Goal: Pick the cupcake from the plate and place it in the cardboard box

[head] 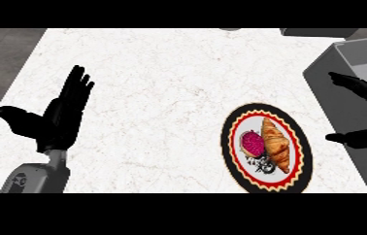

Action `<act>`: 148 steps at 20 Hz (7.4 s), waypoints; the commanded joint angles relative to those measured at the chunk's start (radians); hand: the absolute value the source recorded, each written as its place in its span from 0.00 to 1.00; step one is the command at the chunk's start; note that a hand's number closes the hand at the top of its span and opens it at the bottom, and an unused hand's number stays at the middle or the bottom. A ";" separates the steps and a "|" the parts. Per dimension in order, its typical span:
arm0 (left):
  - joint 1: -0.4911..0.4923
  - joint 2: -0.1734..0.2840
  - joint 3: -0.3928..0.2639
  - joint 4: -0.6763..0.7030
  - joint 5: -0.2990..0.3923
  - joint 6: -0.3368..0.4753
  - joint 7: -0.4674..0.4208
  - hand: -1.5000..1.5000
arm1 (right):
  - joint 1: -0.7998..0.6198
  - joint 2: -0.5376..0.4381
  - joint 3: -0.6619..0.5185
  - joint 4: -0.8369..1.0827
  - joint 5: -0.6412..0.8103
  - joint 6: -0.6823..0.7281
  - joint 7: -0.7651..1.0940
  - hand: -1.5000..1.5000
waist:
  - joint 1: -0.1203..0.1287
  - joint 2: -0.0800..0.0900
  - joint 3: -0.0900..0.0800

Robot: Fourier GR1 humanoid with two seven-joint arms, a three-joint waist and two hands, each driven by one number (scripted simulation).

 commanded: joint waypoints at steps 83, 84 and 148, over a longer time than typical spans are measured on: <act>0.056 -0.214 0.198 -0.068 -0.218 -0.178 0.069 0.50 | 0.035 0.500 0.039 -0.156 0.691 0.311 0.361 0.00 | -0.026 0.001 0.011; 0.054 -0.201 0.190 -0.160 -0.226 -0.154 0.170 0.50 | 0.050 0.530 0.061 -0.190 0.694 0.306 0.385 0.00 | -0.026 0.001 0.011; -0.009 -0.208 0.233 -0.039 -0.225 -0.185 0.107 0.50 | -0.266 0.311 -0.450 -0.350 1.092 -0.143 0.684 1.00 | -0.021 0.006 0.011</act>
